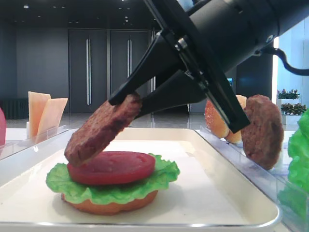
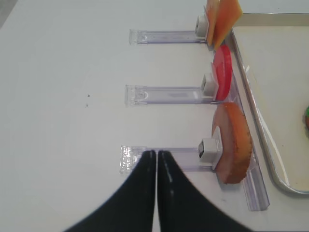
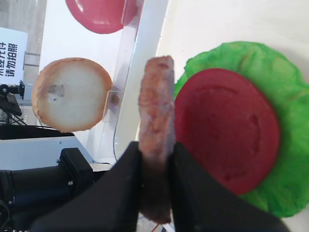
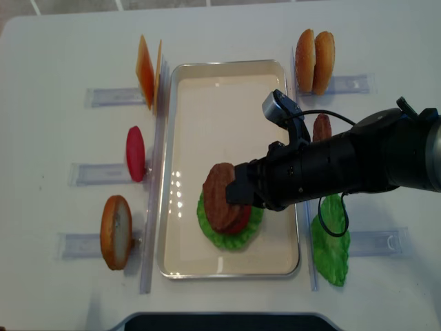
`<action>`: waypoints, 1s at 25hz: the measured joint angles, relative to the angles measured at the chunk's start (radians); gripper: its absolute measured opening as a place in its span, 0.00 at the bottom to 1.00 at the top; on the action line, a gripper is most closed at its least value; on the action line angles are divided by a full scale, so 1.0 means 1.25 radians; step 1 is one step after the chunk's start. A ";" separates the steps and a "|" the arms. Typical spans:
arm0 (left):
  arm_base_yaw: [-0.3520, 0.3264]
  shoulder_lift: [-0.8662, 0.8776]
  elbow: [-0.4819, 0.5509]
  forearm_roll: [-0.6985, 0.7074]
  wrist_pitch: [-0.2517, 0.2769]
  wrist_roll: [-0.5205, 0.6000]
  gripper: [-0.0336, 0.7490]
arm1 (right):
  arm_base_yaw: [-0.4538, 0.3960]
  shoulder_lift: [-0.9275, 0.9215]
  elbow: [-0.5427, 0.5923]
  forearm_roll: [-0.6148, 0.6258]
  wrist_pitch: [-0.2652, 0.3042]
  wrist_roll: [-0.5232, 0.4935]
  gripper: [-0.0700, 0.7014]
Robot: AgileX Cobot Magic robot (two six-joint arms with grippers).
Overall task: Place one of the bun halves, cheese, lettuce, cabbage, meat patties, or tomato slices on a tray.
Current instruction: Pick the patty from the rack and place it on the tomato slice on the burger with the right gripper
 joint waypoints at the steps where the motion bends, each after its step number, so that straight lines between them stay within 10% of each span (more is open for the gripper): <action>1: 0.000 0.000 0.000 0.000 0.000 0.000 0.04 | 0.000 0.000 0.000 0.000 0.000 0.005 0.29; 16: 0.000 0.000 0.000 0.000 0.000 0.000 0.04 | 0.000 -0.005 0.000 -0.093 -0.032 0.045 0.71; 25: 0.000 0.000 0.000 0.000 0.000 0.000 0.04 | 0.000 -0.099 0.000 -0.196 -0.071 0.067 0.75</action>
